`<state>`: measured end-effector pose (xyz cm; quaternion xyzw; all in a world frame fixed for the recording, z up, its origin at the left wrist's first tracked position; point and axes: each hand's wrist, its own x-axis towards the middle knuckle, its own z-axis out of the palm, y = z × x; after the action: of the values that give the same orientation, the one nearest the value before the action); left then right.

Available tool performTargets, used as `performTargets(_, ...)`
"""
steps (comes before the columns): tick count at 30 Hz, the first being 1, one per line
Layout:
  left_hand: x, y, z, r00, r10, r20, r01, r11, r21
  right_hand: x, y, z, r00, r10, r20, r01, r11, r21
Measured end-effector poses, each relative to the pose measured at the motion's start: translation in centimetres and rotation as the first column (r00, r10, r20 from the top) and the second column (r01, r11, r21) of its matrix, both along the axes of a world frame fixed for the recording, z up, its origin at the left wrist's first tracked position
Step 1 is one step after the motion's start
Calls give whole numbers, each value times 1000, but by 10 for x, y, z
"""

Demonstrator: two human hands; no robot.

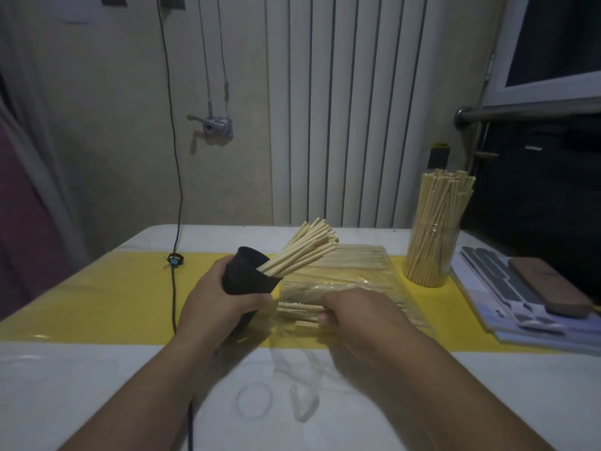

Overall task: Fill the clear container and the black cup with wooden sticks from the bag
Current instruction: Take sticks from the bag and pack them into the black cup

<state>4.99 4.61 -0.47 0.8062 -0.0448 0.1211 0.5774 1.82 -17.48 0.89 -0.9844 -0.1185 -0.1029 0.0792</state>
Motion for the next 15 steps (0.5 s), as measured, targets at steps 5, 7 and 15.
performTargets(5,1,1,1,1000,-12,-23,11,1000,-26,-8,8,14,999,2,-47,-4,1000,-25)
performTargets(7,2,3,0,1000,-6,-28,6,1000,-30,-15,10,22,1000,6,-1,-6,999,-53)
performTargets(15,0,3,1,999,5,-37,-7,999,-53,-18,7,29,807,35,590,-12,999,-42)
